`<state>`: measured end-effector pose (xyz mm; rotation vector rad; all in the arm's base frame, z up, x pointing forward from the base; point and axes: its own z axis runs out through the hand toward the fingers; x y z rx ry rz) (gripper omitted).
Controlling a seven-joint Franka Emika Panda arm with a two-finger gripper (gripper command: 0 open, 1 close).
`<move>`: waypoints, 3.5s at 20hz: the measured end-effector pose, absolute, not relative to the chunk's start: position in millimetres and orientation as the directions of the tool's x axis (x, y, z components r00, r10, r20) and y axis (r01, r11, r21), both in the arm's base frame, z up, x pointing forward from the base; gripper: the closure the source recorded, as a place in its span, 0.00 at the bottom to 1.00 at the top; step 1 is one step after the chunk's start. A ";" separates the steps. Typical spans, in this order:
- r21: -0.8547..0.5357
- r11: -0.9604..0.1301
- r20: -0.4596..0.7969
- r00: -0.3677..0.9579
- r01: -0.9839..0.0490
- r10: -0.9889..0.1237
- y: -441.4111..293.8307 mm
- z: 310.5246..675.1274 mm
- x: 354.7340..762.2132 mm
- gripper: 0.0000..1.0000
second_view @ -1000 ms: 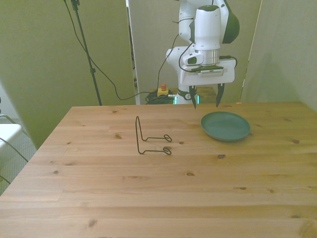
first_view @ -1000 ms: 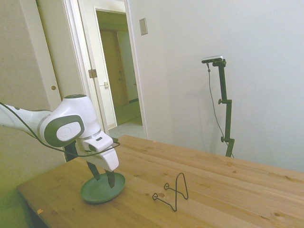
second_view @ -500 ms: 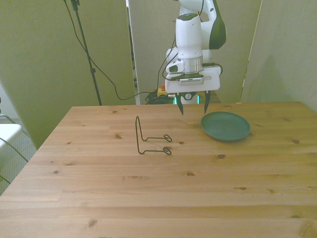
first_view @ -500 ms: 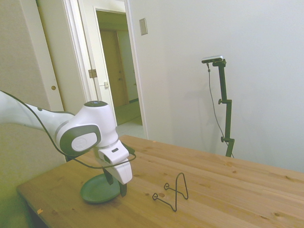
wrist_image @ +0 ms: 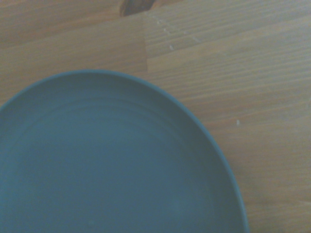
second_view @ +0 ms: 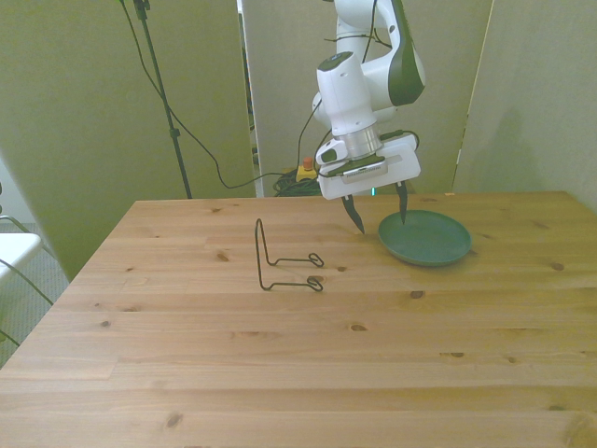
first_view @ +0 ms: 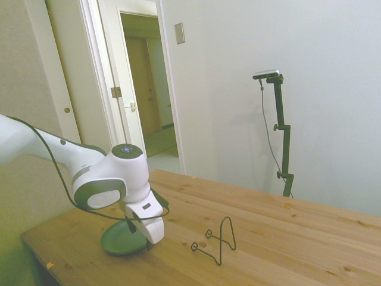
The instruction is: Load the plate
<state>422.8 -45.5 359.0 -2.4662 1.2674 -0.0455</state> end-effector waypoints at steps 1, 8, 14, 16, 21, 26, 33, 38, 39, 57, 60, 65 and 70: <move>-0.343 -0.522 -0.143 0.593 -0.781 -0.793 -44.1 355.3 421.9 0.00; -0.387 -0.477 -0.177 0.571 -0.789 -0.802 -34.2 345.9 431.9 0.00; -0.397 -0.471 -0.185 0.571 -0.788 -0.800 -25.0 345.0 445.3 1.00; -0.395 -0.473 -0.186 0.572 -0.788 -0.799 -25.0 344.4 446.6 1.00; -0.381 -0.485 -0.190 0.580 -0.787 -0.792 -27.5 343.0 448.2 1.00; -0.345 -0.512 -0.208 0.596 -0.786 -0.775 -35.0 340.9 454.3 1.00; -0.319 -0.518 -0.220 0.594 -0.794 -0.774 -44.3 337.0 457.0 1.00; -0.301 -0.512 -0.242 0.584 -0.804 -0.775 -48.0 334.2 456.0 1.00; -0.297 -0.510 -0.249 0.581 -0.807 -0.775 -48.7 333.7 456.4 1.00; -0.257 -0.544 -0.212 0.596 -0.799 -0.775 -51.8 454.8 479.7 1.00; -0.171 -0.563 -0.093 0.583 -0.808 -0.807 -56.8 502.5 477.3 1.00; -0.041 -0.548 0.144 0.537 -0.836 -0.831 -74.1 545.8 495.3 1.00; 0.134 -0.506 0.330 0.520 -0.852 -0.788 -74.4 559.7 523.4 1.00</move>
